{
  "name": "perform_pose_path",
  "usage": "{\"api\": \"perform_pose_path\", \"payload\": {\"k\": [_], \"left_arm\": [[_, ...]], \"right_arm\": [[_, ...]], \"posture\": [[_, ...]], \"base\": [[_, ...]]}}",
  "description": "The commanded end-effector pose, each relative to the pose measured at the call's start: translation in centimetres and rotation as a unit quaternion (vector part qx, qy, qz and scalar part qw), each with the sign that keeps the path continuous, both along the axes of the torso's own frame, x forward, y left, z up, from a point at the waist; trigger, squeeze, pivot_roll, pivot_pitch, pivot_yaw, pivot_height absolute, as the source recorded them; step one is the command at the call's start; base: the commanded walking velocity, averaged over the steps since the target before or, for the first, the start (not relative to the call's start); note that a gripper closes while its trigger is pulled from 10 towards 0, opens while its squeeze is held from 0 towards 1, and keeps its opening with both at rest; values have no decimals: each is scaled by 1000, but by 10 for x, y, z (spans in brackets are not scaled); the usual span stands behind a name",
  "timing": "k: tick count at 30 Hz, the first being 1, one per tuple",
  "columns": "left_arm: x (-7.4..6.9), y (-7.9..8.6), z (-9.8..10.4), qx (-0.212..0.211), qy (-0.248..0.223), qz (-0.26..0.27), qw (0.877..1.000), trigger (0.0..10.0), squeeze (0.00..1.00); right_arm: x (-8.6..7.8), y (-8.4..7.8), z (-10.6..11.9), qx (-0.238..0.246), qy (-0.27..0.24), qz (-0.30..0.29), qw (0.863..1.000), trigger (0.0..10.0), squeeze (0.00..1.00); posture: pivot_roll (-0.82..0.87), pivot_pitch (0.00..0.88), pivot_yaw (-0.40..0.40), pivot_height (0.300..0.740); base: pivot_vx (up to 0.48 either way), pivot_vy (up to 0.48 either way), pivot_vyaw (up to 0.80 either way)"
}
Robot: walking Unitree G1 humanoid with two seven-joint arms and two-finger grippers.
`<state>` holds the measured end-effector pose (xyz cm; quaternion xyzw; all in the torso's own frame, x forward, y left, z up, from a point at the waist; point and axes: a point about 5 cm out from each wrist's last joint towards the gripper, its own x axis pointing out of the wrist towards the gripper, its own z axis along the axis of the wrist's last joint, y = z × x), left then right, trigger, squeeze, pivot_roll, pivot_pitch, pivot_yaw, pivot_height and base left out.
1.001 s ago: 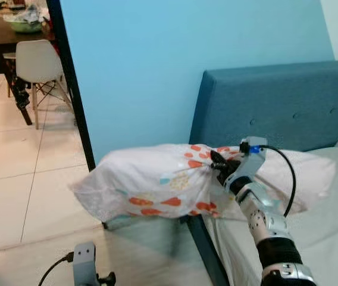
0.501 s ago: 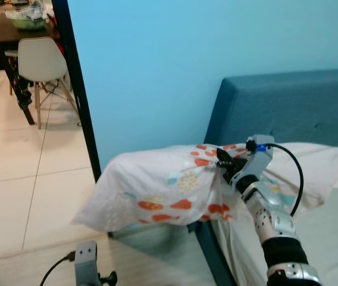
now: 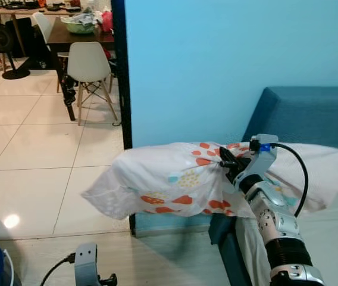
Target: Clean up the room
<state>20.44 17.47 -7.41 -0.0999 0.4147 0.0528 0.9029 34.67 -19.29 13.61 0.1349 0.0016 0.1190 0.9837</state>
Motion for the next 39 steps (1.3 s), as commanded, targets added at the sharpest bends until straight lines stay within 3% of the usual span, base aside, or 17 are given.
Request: {"api": "perform_pose_path", "payload": {"k": [1, 28, 39], "left_arm": [[-2, 0, -1, 0, 7, -4, 1000, 10000, 0], [-4, -2, -2, -4, 8, -6, 1000, 10000, 0], [-5, -2, -3, 3, 13, 6, 1000, 10000, 0]], "right_arm": [[6, -1, 21, -7, -41, -6, 999, 10000, 0], [9, 12, 20, -7, -39, 14, 999, 10000, 0], [6, 9, 16, -17, -33, 9, 999, 10000, 0]], "posture": [[17, 0, -66, 740], [13, 0, -75, 740], [6, 0, -79, 740]], "base": [[0, -379, 0], [0, -429, 0], [0, -87, 0]]}}
